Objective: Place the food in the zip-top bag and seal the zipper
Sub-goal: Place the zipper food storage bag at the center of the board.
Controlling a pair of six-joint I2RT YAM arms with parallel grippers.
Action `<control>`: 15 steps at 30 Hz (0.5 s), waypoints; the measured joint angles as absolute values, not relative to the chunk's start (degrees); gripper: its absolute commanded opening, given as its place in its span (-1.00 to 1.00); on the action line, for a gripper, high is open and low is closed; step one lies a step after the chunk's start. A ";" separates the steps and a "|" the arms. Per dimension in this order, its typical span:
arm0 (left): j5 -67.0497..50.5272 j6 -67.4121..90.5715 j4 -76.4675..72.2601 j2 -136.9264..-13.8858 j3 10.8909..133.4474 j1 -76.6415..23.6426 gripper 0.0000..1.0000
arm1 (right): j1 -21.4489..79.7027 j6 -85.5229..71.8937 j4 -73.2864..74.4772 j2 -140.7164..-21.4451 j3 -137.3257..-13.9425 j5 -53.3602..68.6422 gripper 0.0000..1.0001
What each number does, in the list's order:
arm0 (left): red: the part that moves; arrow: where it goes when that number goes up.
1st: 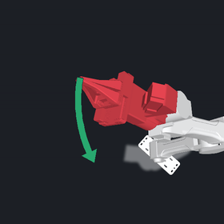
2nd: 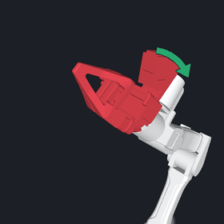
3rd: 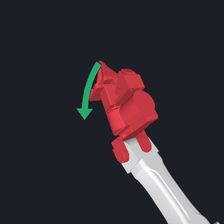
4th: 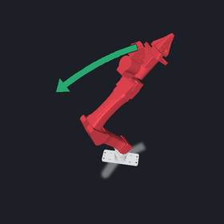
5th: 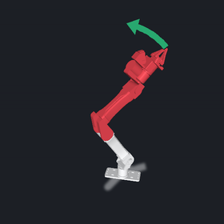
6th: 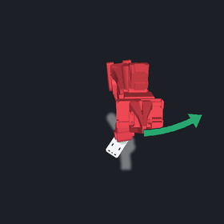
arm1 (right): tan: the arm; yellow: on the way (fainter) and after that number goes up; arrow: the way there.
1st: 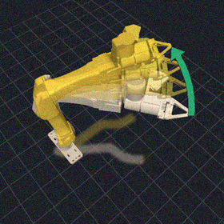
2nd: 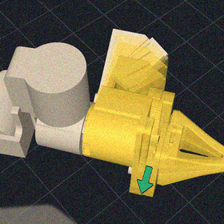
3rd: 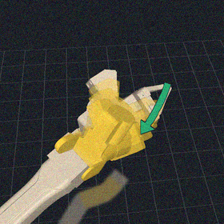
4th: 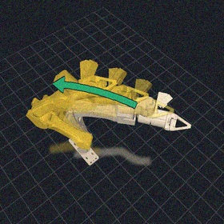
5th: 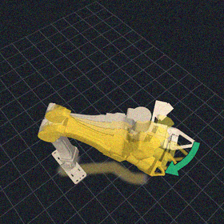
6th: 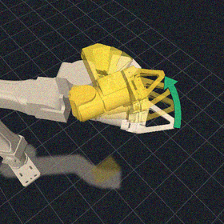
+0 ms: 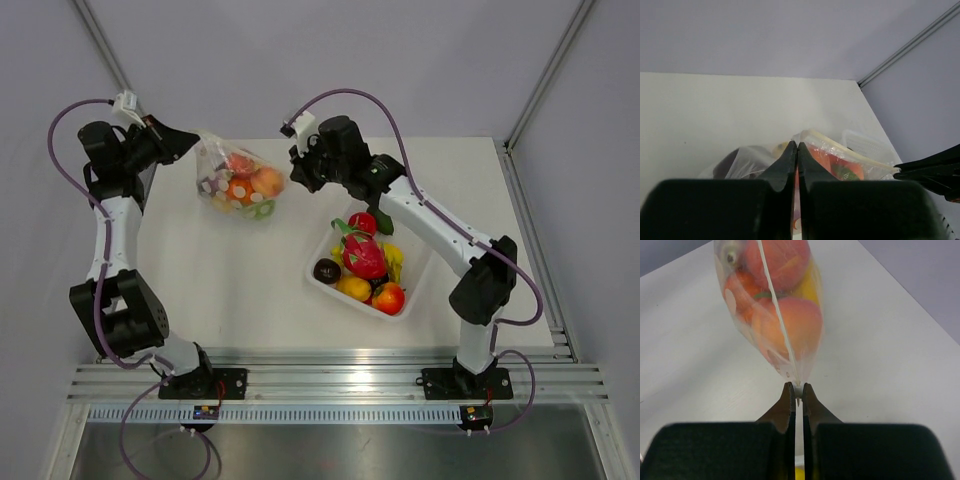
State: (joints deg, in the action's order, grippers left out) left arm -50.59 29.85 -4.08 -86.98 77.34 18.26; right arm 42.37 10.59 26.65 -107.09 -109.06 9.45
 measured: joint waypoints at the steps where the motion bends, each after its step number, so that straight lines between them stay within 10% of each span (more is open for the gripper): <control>1: -50.81 30.02 -4.36 -87.64 78.50 18.26 -0.27 | 42.37 10.96 26.92 -107.90 -110.48 8.88 -1.00; 5: -51.66 29.47 -4.56 -87.42 80.18 18.26 0.98 | 42.83 11.57 27.66 -108.31 -110.78 9.47 -0.12; 6: -51.75 29.58 -4.10 -87.02 80.09 18.26 0.98 | 43.24 11.62 27.75 -108.29 -110.26 10.04 0.31; 10: -50.24 29.45 -0.73 -82.91 78.06 18.31 0.98 | 47.79 12.21 28.12 -108.22 -104.57 10.85 0.87; 15: -47.22 29.06 6.90 -74.43 77.01 18.33 0.98 | 52.31 9.41 29.98 -107.81 -97.49 9.19 0.99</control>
State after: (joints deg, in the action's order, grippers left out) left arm -47.22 29.06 6.90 -74.43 77.01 18.33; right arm 52.31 9.41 29.98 -107.81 -97.49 9.19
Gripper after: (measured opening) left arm 0.988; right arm 0.988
